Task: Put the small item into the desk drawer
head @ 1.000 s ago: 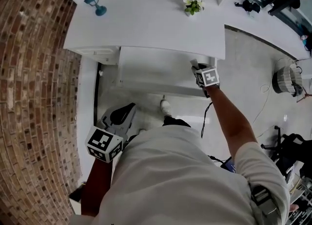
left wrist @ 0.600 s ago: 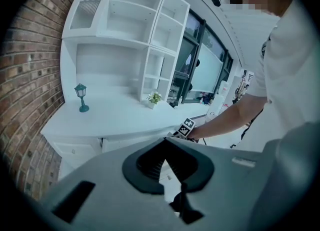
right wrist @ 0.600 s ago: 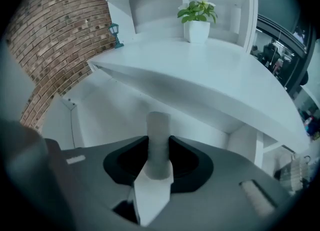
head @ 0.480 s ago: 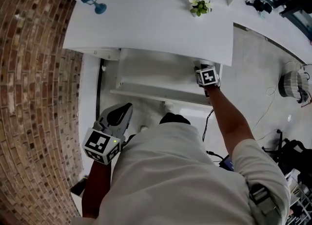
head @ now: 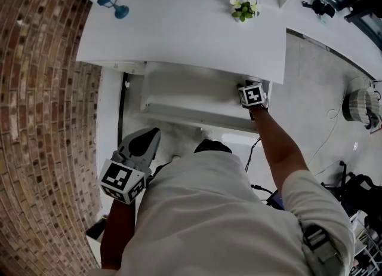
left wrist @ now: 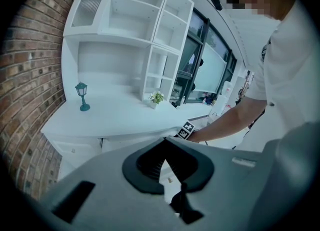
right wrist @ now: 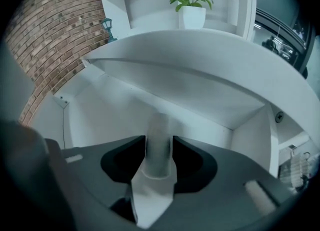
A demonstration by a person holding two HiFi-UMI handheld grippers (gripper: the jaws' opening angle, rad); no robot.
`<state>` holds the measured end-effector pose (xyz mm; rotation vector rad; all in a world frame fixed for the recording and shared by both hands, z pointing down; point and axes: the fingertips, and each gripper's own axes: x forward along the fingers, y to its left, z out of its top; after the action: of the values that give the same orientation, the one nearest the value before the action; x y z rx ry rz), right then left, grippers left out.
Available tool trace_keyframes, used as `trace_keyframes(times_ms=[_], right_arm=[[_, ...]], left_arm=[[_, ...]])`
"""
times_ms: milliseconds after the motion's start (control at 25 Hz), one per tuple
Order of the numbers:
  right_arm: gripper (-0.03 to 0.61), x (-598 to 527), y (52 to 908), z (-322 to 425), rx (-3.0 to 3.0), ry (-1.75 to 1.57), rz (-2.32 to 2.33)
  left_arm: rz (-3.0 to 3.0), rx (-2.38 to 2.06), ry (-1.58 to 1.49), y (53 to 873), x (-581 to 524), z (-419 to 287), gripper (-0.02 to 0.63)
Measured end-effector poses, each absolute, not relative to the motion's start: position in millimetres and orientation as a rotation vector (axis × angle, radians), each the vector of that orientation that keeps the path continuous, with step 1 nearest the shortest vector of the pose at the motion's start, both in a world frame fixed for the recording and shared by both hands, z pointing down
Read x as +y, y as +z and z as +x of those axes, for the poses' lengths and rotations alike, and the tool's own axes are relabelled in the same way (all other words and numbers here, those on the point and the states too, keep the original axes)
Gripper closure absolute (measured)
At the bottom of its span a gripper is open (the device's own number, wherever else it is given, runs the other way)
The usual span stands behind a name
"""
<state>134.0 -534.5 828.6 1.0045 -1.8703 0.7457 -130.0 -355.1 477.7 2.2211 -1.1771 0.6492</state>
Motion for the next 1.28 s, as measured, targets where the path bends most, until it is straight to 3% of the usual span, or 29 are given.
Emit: trace_keyframes(times_ms=[560,880,1280], right_arm=[[0.421,-514.1,779.2,130.4,-1.956,0.686,1.08],[0.522,-483.3,730.6,119.1,-2.025,0.61,1.159],[0.565,-426.7,664.7,100.3,-2.07,0.526,1.255]], left_arm=[[2.301,-1.138,0.594,464.5,-326.6,-129.1,0.607],[2.368,-1.061,0.581,458.4,-290.0,-142.3,0.607],[2.421,-1.014,0.516,453.3,-230.9,-174.3,0.607]])
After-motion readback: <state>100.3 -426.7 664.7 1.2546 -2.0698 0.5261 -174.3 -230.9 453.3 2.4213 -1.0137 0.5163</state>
